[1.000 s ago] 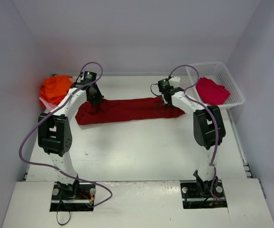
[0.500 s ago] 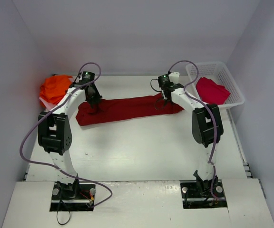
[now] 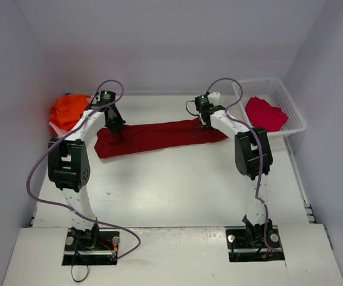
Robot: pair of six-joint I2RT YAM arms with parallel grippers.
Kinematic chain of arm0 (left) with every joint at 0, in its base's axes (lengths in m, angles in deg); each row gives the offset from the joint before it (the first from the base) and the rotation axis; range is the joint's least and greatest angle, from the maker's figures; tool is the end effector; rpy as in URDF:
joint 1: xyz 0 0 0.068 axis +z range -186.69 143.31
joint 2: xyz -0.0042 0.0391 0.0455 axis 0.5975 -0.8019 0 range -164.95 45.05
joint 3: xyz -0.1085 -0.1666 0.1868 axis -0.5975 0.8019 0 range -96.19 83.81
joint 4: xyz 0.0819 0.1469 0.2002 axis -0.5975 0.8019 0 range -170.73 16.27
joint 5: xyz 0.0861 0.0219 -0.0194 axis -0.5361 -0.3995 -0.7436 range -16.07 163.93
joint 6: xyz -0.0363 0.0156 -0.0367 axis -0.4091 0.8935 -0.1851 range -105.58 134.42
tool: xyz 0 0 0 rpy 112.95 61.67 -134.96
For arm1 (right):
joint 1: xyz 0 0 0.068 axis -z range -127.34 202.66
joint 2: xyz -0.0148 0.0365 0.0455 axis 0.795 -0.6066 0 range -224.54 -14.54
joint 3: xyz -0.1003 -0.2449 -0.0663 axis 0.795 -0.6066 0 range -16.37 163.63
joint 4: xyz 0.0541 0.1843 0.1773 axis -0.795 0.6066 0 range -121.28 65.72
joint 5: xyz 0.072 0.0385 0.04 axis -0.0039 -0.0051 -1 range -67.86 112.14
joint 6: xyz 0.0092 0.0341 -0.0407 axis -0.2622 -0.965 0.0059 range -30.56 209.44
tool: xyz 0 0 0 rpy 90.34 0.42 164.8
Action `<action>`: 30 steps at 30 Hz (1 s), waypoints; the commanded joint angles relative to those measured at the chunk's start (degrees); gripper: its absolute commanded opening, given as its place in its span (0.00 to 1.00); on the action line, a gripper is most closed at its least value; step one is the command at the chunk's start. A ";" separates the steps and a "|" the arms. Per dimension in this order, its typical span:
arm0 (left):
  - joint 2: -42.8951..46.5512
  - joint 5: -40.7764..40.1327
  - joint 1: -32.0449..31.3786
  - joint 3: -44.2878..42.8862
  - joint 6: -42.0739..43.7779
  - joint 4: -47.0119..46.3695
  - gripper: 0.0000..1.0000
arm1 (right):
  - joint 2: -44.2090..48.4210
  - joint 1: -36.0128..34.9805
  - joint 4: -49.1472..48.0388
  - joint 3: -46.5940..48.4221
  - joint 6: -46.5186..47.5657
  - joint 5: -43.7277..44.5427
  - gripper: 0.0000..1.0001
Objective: Fold and stack the t-shirts
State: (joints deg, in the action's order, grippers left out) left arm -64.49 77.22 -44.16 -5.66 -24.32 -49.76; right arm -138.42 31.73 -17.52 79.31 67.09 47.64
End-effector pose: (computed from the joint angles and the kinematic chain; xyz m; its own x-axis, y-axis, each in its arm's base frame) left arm 0.4240 -0.0575 0.2494 -0.7048 -0.5378 -0.4627 -0.3533 0.8316 -0.4284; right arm 0.4634 0.1608 0.1989 -0.5864 0.1432 -0.7973 0.2159 0.9763 0.0166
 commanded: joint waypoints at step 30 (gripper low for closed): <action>-2.88 0.05 2.19 -2.29 1.48 -5.73 0.00 | -4.27 3.26 -2.25 8.38 3.01 -1.50 0.04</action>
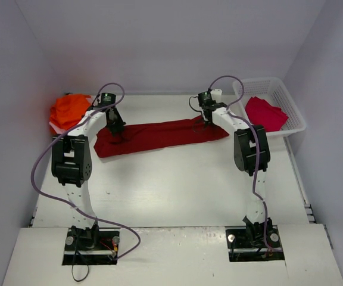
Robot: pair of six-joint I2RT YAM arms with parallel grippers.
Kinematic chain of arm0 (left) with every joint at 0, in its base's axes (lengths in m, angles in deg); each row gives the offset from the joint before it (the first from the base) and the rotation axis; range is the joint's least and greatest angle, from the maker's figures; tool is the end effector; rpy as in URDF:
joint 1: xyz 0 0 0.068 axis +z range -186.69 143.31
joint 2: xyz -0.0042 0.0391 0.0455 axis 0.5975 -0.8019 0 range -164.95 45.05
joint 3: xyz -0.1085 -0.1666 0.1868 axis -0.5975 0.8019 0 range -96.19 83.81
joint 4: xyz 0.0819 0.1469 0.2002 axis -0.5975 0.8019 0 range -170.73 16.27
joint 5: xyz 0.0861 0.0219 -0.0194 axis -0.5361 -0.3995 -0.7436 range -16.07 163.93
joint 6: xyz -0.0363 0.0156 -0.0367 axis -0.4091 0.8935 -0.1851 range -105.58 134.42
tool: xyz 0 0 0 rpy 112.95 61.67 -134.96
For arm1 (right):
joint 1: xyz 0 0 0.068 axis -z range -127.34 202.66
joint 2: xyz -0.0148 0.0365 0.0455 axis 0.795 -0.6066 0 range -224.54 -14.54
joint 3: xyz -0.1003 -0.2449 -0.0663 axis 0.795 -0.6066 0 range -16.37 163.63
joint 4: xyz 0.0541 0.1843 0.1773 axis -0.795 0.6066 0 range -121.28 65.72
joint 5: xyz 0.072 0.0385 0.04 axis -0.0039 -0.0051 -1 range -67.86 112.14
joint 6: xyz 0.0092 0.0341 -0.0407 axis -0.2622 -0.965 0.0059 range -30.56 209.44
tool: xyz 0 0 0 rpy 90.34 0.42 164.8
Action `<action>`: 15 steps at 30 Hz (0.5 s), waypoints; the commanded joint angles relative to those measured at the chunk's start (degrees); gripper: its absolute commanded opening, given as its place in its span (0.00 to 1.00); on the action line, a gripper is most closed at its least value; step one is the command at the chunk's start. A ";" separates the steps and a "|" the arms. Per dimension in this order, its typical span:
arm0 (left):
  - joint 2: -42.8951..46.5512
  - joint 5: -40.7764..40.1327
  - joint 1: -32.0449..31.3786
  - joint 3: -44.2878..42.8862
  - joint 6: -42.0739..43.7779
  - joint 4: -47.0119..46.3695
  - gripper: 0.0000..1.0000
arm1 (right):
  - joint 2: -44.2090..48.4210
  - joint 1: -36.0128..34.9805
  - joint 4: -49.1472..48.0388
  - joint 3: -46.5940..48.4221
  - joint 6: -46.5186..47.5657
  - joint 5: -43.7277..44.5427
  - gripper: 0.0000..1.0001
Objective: Fold and stack the t-shirts
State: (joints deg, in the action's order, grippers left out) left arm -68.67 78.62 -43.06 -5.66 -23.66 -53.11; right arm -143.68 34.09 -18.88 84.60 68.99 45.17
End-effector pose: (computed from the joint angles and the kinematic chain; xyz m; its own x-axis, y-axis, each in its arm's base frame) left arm 0.4387 -0.0518 0.2232 -0.7143 -0.5389 -0.4465 -0.3556 0.8290 -0.4316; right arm 0.4898 0.1498 0.1861 -0.5816 0.1439 -0.8007 0.2048 0.9784 0.0271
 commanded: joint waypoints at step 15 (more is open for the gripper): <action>1.21 -1.26 1.71 -1.67 1.00 -2.83 0.00 | -0.06 0.81 -0.63 7.66 2.17 -0.26 0.04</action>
State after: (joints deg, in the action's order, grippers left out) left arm -68.75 78.55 -42.14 -5.66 -23.62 -53.66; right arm -143.82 34.68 -18.83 89.21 70.50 44.90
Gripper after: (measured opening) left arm 0.008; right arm 0.041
